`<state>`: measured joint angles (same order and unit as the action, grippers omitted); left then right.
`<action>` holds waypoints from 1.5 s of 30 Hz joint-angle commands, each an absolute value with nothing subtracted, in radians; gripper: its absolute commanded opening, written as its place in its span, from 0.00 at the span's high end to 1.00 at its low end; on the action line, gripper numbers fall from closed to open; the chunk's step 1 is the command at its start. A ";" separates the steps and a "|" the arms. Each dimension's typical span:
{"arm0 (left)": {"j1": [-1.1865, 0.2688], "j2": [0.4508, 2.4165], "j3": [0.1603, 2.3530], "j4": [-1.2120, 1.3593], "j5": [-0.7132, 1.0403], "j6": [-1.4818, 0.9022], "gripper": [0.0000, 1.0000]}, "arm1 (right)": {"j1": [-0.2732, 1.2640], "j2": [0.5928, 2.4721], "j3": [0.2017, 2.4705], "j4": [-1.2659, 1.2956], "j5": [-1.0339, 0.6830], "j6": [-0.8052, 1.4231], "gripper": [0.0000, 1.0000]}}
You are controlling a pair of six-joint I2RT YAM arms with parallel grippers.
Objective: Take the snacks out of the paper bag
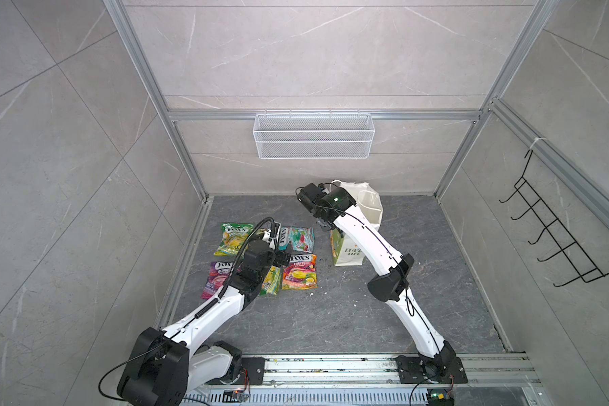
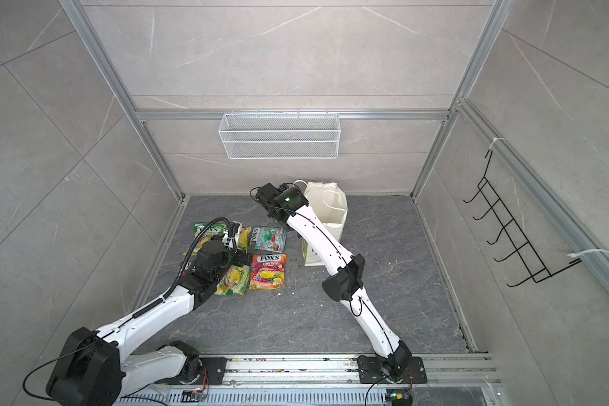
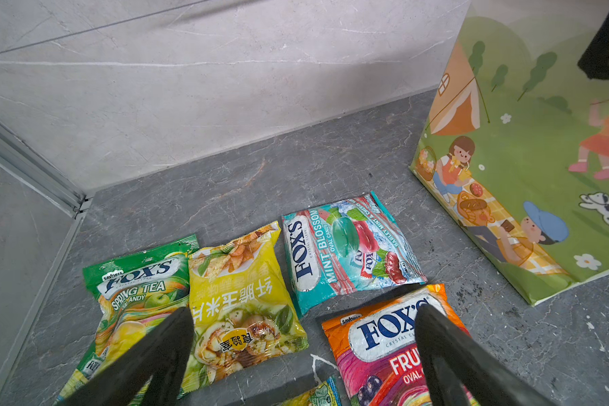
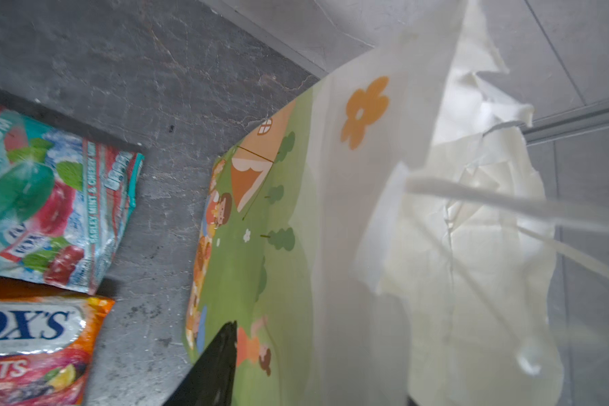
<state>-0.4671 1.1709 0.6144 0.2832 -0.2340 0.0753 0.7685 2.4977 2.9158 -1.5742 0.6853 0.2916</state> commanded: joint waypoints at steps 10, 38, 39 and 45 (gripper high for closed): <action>-0.466 1.183 0.643 0.378 -0.275 0.078 0.00 | 0.794 2.121 2.743 -1.359 0.511 0.236 0.21; -0.061 1.246 0.370 0.557 -0.433 -0.071 0.01 | 0.358 1.203 0.353 0.645 0.746 0.011 0.00; -0.049 1.266 0.357 0.602 -0.420 -0.061 0.01 | 0.348 1.248 0.344 0.698 0.749 0.015 0.00; 0.035 1.388 0.355 0.760 -0.251 -0.068 0.01 | 0.287 1.455 0.334 0.919 0.688 0.009 0.00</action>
<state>0.0010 1.3506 0.3416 0.5846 -0.3656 -0.0429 0.2985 1.4242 0.3397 0.7532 0.7136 -0.0105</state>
